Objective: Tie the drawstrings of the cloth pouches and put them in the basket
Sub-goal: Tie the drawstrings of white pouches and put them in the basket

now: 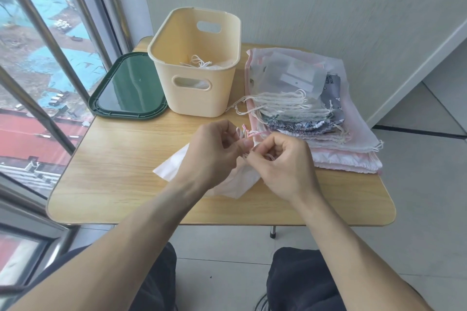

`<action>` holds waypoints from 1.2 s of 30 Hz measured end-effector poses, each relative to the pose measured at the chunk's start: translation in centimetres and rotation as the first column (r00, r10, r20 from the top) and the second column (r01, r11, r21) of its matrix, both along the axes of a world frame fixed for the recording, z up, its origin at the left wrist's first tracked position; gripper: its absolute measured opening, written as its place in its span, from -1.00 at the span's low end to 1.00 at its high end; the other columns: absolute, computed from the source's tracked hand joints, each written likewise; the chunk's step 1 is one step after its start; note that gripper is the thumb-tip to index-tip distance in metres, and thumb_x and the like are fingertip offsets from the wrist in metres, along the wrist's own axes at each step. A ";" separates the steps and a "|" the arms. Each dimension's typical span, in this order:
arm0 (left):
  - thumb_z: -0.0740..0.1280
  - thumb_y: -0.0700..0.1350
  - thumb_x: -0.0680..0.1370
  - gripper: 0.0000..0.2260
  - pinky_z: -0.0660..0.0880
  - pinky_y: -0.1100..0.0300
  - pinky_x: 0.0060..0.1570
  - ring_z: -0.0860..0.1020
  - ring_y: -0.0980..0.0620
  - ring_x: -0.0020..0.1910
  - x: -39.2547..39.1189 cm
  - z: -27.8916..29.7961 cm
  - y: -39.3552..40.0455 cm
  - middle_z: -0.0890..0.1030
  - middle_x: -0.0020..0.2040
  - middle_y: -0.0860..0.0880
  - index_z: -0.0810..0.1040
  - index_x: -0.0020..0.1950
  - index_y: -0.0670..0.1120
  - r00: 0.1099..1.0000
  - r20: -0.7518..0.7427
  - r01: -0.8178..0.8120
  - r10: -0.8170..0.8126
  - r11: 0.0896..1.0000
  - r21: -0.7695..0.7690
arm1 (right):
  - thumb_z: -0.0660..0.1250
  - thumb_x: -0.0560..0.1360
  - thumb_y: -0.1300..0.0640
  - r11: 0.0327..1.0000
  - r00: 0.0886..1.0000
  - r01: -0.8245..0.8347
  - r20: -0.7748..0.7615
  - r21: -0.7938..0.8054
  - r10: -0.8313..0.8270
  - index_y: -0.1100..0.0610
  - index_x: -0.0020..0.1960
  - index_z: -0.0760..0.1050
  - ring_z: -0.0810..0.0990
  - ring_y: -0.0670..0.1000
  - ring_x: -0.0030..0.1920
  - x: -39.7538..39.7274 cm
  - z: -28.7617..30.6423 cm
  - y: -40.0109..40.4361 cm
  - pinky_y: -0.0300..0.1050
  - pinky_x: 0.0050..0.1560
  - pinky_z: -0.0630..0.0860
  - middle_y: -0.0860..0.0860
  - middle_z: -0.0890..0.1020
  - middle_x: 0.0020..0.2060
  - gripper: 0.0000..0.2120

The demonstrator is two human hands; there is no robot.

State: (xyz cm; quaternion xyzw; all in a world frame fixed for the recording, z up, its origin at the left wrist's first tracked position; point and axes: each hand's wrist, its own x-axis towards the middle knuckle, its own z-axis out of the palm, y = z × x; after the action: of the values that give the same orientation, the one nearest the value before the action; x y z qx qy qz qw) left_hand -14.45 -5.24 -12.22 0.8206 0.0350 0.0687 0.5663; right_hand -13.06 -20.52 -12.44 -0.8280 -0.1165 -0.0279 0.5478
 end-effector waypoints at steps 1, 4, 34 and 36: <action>0.46 -0.11 0.53 -0.79 0.37 0.23 -0.44 0.46 0.06 -0.51 0.0 0.0 0.0 0.60 -0.44 -0.02 0.53 -0.16 -0.22 1.000 0.001 0.002 -0.002 1.000 0.000 | 0.51 0.33 0.28 1.000 1.000 0.006 -0.009 -0.005 -0.006 0.17 -0.35 0.55 0.44 -0.17 -0.50 0.0 0.1 -0.1 -0.19 -0.43 0.44 -0.20 0.51 -0.54 -0.83; 0.45 -0.12 0.55 -0.77 0.32 0.25 -0.45 0.40 0.04 -0.52 0.0 -0.2 0.0 0.59 -0.45 -0.02 0.50 -0.13 -0.26 0.998 -0.046 0.027 -0.031 0.996 -0.089 | 0.53 0.33 0.16 1.000 1.000 0.012 -0.029 -0.017 -0.012 0.14 -0.33 0.56 0.47 -0.13 -0.51 0.2 0.4 -0.4 0.05 -0.42 0.59 -0.19 0.50 -0.55 -0.84; 0.44 -0.05 0.55 -0.76 0.42 0.25 -0.53 0.63 -0.05 -0.40 1.5 -0.8 1.5 0.71 -0.27 -0.09 0.55 -0.20 -0.19 0.967 -0.237 -0.131 0.094 0.980 -0.147 | 0.52 0.45 0.12 0.823 0.957 -0.235 0.023 -0.517 0.288 0.04 -0.27 0.66 0.54 -0.24 -0.31 -0.2 1.2 -2.7 -0.38 -0.31 0.40 -0.23 0.54 -0.42 -0.87; 0.43 -0.02 0.56 -0.72 0.54 0.17 -0.43 0.62 -0.02 -0.42 1.6 -1.3 1.2 0.69 -0.32 -0.09 0.59 -0.18 -0.23 0.966 -0.232 -0.130 0.116 0.990 -0.049 | 0.51 0.45 0.10 0.784 0.953 -0.275 -0.047 -0.557 0.301 0.02 -0.27 0.66 0.55 -0.26 -0.31 -0.4 1.4 -2.8 -0.39 -0.32 0.40 -0.22 0.56 -0.43 -0.87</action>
State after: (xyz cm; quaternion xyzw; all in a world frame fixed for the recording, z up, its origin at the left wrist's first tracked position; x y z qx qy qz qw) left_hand -12.86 -4.06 -13.48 0.8008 0.1532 0.0075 0.5790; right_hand -13.47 -23.37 -11.05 -0.9229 -0.2563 0.0729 0.2778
